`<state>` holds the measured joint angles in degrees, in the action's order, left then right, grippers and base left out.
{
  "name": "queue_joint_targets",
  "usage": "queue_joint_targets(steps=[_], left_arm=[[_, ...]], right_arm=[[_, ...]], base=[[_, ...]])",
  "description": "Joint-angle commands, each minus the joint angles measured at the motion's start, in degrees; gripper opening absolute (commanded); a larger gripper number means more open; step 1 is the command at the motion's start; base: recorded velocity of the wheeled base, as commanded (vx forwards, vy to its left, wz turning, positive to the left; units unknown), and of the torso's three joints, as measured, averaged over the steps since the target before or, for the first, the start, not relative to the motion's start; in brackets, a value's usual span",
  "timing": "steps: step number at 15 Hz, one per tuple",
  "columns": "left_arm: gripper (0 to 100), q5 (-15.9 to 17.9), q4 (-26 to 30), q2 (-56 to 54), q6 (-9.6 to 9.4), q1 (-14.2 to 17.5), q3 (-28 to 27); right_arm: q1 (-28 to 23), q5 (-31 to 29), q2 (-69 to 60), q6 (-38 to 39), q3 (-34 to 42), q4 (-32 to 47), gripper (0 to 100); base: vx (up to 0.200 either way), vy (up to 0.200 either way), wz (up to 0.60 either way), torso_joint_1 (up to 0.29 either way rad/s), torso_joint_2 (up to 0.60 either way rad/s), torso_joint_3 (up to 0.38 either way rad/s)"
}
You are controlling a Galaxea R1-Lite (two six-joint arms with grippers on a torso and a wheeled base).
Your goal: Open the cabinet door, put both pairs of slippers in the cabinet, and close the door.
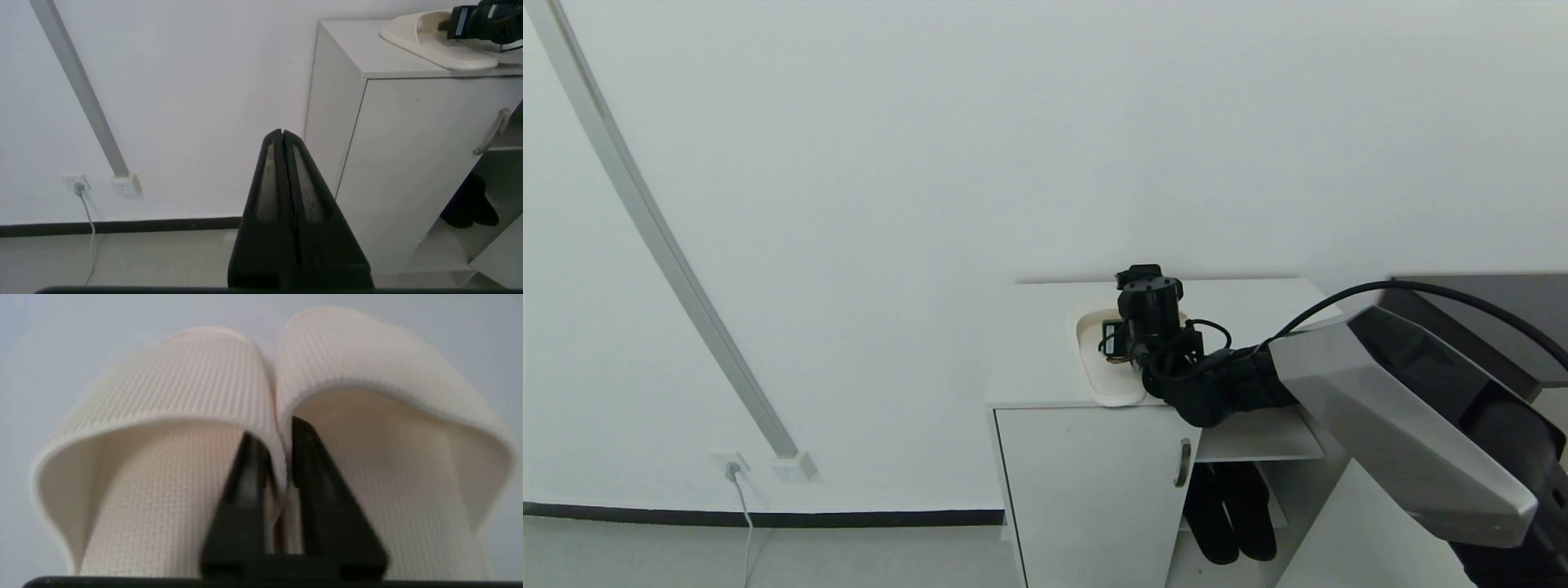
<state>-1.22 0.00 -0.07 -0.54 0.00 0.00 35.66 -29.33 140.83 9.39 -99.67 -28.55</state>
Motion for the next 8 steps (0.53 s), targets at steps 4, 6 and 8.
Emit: queue_joint_targets(steps=[4,6,8], left_arm=[[0,-0.01,0.0,0.07,0.01,0.0,0.0],[0,-0.01,0.0,0.07,0.01,0.0,0.0],[0,-0.01,0.0,0.07,0.01,0.0,0.0]], right_arm=[[0.11,-0.02,-2.49,0.11,2.11,-0.54,0],[1.26,0.06,-7.67,0.11,7.82,-1.86,0],[3.89,1.73,-13.21,0.11,15.03,-3.53,0]], base=[[0.0,0.0,0.0,0.0,0.0,0.0],[0.0,0.0,0.0,0.0,0.0,0.0],[0.0,0.0,0.0,0.0,0.0,0.0]])
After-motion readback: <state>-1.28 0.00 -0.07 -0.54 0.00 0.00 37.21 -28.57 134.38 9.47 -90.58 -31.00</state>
